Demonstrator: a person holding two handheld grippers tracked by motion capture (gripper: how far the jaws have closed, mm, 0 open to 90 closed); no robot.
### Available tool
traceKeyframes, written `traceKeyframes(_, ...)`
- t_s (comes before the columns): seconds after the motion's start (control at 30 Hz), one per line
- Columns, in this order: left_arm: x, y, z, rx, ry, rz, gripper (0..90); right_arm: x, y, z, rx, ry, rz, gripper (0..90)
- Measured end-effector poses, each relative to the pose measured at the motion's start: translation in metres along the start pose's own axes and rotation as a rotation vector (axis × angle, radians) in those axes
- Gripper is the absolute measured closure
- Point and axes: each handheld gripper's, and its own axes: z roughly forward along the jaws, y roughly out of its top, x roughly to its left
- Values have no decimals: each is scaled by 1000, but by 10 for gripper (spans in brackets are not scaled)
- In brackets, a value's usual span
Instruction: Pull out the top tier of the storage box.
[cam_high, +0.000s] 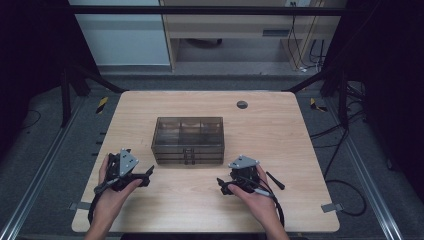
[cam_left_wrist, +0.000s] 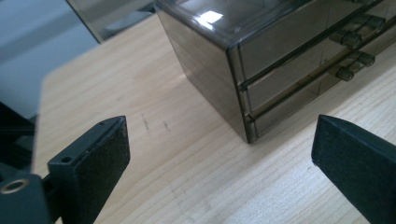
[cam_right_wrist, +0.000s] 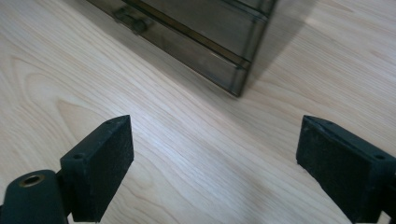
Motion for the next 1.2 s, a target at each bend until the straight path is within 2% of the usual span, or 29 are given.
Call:
traceKeyframes(0.03, 0, 0, 0, 0, 0, 0, 54, -2, -1, -1, 9, -8, 2, 125)
traceKeyframes(0.07, -4, 2, -2, -5, 4, 29, 54, -2, -1, -1, 9, -8, 2, 125)
traceKeyframes(0.1, -8, 5, -3, 3, 9, 62, 57, -5, -2, -2, 21, -13, 25, 130)
traceKeyframes(0.27, -28, 18, -14, -8, 68, 184, 98, -8, -1, -6, 6, -15, 32, 135)
traceKeyframes(0.3, -33, 21, -16, -10, 75, 212, 114, -8, 0, -6, 15, -13, 27, 163)
traceKeyframes(0.37, -41, 28, -17, -12, 70, 254, 121, -8, 1, -6, 15, -14, 21, 175)
traceKeyframes(0.43, -47, 33, -17, -2, 33, 242, 138, -8, 2, -6, 12, -5, 21, 175)
traceKeyframes(0.47, -51, 36, -17, -1, 25, 251, 138, -8, 2, -6, 12, -5, 21, 175)
traceKeyframes(0.53, -59, 40, -15, 4, 37, 297, 149, -7, 1, -7, 14, -18, 11, 185)
traceKeyframes(0.6, -66, 44, -14, 8, 38, 317, 163, -8, 1, -7, 12, -21, 14, 184)
traceKeyframes(0.73, -81, 52, -12, -18, 64, 374, 243, -10, 0, -11, -13, -31, 31, 184)
traceKeyframes(0.8, -88, 56, -11, -27, 104, 445, 292, -10, 0, -11, -16, -35, 30, 183)
traceKeyframes(0.83, -92, 58, -10, -18, 129, 498, 310, -10, 0, -11, -15, -36, 25, 183)
traceKeyframes(0.9, -100, 62, -8, -9, 164, 576, 344, -10, 0, -12, -19, -43, 28, 184)
traceKeyframes(1.1, -114, 67, 2, -16, 172, 617, 448, -8, 0, -16, 5, -33, 25, 227)
traceKeyframes(1.2, -121, 69, 8, -15, 193, 667, 476, -8, -2, -19, 0, -38, 24, 229)
